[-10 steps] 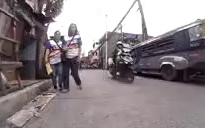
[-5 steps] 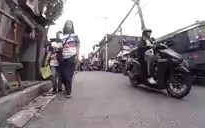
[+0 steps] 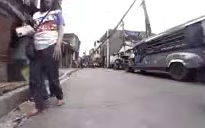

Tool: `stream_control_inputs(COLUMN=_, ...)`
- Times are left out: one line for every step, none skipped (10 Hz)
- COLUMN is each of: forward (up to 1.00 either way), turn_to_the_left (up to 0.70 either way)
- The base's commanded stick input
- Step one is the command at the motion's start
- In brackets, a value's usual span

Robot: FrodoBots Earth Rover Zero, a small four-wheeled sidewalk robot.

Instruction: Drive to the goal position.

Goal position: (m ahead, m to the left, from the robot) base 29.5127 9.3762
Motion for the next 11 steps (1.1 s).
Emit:
stream_control_inputs(forward=1.0, turn_to_the_left=0.0)
stream_control_inputs(forward=1.0, turn_to_the_left=0.0)
stream_control_inputs(forward=1.0, turn_to_the_left=0.2)
stream_control_inputs(forward=1.0, turn_to_the_left=0.27)
stream_control_inputs(forward=1.0, turn_to_the_left=0.27)
stream_control_inputs(forward=1.0, turn_to_the_left=0.27)
stream_control_inputs(forward=1.0, turn_to_the_left=0.27)
stream_control_inputs(forward=1.0, turn_to_the_left=0.27)
stream_control_inputs(forward=1.0, turn_to_the_left=0.27)
stream_control_inputs(forward=1.0, turn_to_the_left=0.27)
stream_control_inputs(forward=1.0, turn_to_the_left=0.27)
